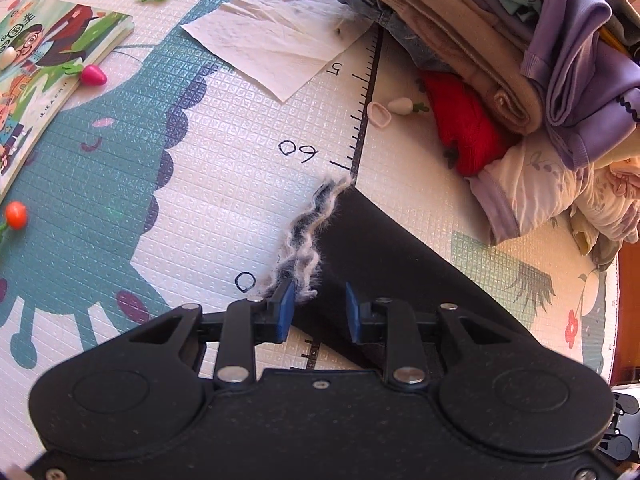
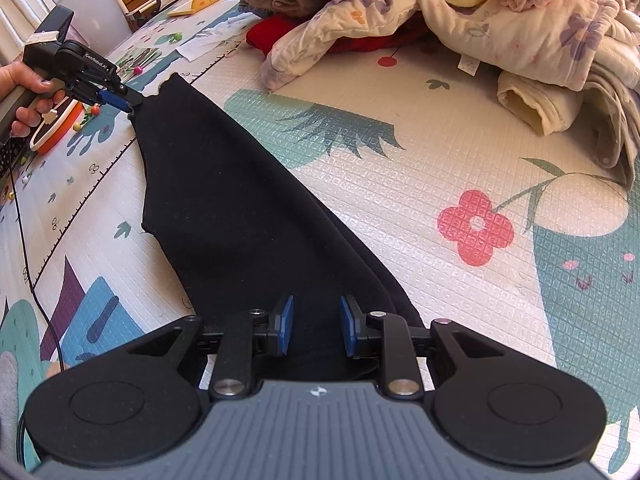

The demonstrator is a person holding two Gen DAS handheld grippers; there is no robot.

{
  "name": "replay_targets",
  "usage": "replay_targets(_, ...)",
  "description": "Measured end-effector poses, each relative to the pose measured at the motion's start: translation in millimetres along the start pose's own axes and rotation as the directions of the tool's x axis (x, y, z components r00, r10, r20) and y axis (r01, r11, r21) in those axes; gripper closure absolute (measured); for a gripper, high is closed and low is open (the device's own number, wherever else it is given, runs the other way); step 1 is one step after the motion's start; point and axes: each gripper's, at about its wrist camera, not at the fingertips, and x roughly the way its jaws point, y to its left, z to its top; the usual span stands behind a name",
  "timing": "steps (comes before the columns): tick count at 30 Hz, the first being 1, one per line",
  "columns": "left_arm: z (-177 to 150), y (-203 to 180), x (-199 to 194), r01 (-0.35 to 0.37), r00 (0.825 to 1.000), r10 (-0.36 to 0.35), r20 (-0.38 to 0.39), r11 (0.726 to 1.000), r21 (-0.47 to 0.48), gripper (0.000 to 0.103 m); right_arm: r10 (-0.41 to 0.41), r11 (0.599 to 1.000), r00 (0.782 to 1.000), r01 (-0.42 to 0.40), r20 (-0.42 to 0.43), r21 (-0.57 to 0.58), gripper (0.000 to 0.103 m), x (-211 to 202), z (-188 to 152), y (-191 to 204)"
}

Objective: Fold clothes

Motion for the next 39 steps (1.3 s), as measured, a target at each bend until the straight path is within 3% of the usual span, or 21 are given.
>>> replay_targets(2, -1, -1, 3, -0.013, 1.000, 0.013, -0.001, 1.000, 0.002, 0.078, 0.000, 1.000, 1.000, 0.000, 0.001, 0.002, 0.076, 0, 0, 0)
replay_targets(4, -5, -8, 3, -0.050, 0.999, 0.048, 0.025, 0.996, 0.068, 0.098, -0.002, 1.000, 1.000, 0.002, 0.001, 0.001, 0.076, 0, -1, 0)
replay_targets(9, -5, -24, -19, -0.073, 0.993, 0.052, 0.108, 0.976, 0.206, 0.099, -0.005, 1.000, 1.000, 0.005, 0.001, -0.001, 0.076, 0, 0, 1)
replay_targets(13, -6, -24, -39, -0.099, 0.988, 0.062, 0.143, 0.957, 0.273, 0.099, 0.003, 1.000, 1.000, -0.003, 0.005, -0.003, 0.076, -2, 0, 0)
replay_targets(19, -19, -20, -7, -0.200, 0.978, 0.167, 0.127, 0.925, 0.324, 0.099, 0.000, 1.000, 1.000, 0.000, -0.004, -0.015, 0.076, 0, -1, 4)
replay_targets(25, -13, -23, -29, -0.138, 0.977, 0.072, 0.201, 0.931, 0.339, 0.099, -0.023, 0.999, 1.000, 0.023, 0.000, -0.031, 0.076, -2, 1, 4)
replay_targets(27, -13, -23, -20, -0.170, 0.978, 0.114, 0.175, 0.921, 0.350, 0.098, -0.015, 1.000, 1.000, 0.015, 0.003, -0.016, 0.076, -1, -1, 0)
replay_targets(28, -16, -24, -8, -0.168, 0.984, 0.134, 0.117, 0.913, 0.372, 0.095, -0.012, 1.000, 1.000, 0.012, 0.002, -0.004, 0.076, 0, -2, -2)
replay_targets(29, -18, -27, -4, -0.202, 0.979, 0.174, 0.105, 0.898, 0.392, 0.093, -0.012, 1.000, 1.000, 0.012, 0.005, -0.001, 0.076, 0, -3, -2)
replay_targets(30, -19, -30, 0, -0.236, 0.972, 0.215, 0.096, 0.880, 0.412, 0.083, -0.012, 1.000, 1.000, 0.012, 0.008, 0.002, 0.076, 0, -3, -1)
replay_targets(31, -18, -32, -4, -0.252, 0.967, 0.221, 0.123, 0.873, 0.418, 0.079, -0.012, 1.000, 1.000, 0.012, 0.011, 0.005, 0.076, 0, -3, -1)
replay_targets(34, -1, -35, -21, -0.260, 0.962, 0.198, 0.190, 0.879, 0.399, 0.079, -0.010, 1.000, 1.000, 0.010, 0.017, -0.001, 0.076, -1, -4, -1)
replay_targets(37, 9, -49, -23, -0.216, 0.970, 0.142, 0.200, 0.880, 0.423, 0.079, -0.001, 1.000, 1.000, 0.000, 0.023, 0.024, 0.076, -1, -4, -4)
replay_targets(39, 12, -64, -14, -0.237, 0.966, 0.154, 0.206, 0.845, 0.480, 0.079, 0.002, 1.000, 1.000, -0.003, 0.023, 0.031, 0.076, -1, -5, -5)
